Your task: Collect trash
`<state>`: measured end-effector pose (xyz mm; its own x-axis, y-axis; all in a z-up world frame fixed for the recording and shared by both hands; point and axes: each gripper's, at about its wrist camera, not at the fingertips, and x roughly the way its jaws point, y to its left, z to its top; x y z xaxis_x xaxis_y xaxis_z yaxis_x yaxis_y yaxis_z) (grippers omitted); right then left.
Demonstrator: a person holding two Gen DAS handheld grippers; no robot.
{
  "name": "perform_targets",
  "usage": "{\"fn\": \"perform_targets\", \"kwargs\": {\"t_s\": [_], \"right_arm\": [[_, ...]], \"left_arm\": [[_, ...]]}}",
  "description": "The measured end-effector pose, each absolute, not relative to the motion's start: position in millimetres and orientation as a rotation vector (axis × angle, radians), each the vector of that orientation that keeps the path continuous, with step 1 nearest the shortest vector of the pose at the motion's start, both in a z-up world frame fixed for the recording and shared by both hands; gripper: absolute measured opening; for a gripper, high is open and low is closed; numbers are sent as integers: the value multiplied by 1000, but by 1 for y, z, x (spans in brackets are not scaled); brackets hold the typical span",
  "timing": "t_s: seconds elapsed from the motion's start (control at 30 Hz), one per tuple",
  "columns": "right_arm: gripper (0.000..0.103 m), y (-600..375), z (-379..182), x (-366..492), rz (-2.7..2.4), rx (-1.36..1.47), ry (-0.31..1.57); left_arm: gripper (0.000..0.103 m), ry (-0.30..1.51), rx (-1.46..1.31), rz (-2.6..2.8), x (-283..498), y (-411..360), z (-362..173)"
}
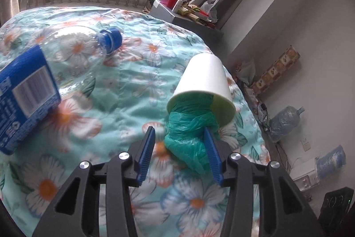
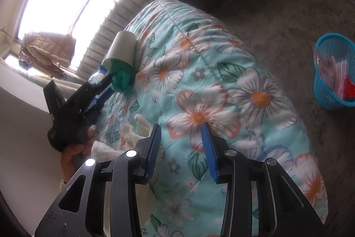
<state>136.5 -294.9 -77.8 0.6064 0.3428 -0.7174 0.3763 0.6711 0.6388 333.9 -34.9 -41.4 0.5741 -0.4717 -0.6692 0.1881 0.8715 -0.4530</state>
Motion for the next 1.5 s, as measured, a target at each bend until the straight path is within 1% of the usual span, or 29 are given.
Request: {"fn": "perform_targets", "kwargs": {"t_s": [0.07, 0.1, 0.13, 0.27, 0.3, 0.5, 0.67, 0.77, 0.87, 0.97, 1.07, 1.13, 1.17, 1.2, 1.23, 1.33, 1.5], "right_arm": [[38, -295, -77, 135, -17, 875, 951], [38, -295, -76, 134, -15, 876, 949], [38, -296, -76, 133, -13, 875, 948], [38, -295, -71, 127, -7, 874, 942], [38, -295, -70, 126, -7, 872, 939], [38, -292, -65, 120, -3, 860, 932], [38, -289, -64, 119, 2, 852, 931], [38, -286, -63, 119, 10, 849, 931], [38, -282, -59, 117, 10, 840, 920], [38, -280, -58, 116, 13, 837, 914], [38, -276, -58, 115, 20, 833, 921], [38, -272, -55, 114, 30, 819, 924], [38, -270, -52, 114, 40, 810, 923], [41, -269, -50, 113, 49, 804, 919], [45, -267, -46, 112, 56, 794, 912], [49, -259, -38, 110, 73, 746, 893], [49, -239, -34, 117, 101, 666, 910]], "left_arm": [[43, 886, -379, -408, 335, -35, -41], [31, 889, -393, -417, 335, -35, -41], [28, 894, -406, -430, 335, -34, -40], [24, 890, -424, -438, 330, -32, -35], [21, 890, -427, -437, 329, -32, -34], [20, 905, -419, -443, 302, -17, -15], [20, 913, -374, -455, 246, 12, -1], [20, 959, -360, -443, 212, 31, 0], [21, 1000, -351, -420, 179, 46, -3], [22, 1062, -374, -433, 151, 50, -17], [23, 1081, -391, -463, 139, 47, -24], [32, 1061, -403, -488, 136, 48, -21], [35, 1039, -418, -498, 136, 51, -17], [41, 1010, -432, -504, 137, 53, -11], [44, 992, -437, -508, 138, 54, -8], [48, 954, -421, -505, 146, 54, 1], [50, 967, -357, -471, 158, 42, -6]]}}
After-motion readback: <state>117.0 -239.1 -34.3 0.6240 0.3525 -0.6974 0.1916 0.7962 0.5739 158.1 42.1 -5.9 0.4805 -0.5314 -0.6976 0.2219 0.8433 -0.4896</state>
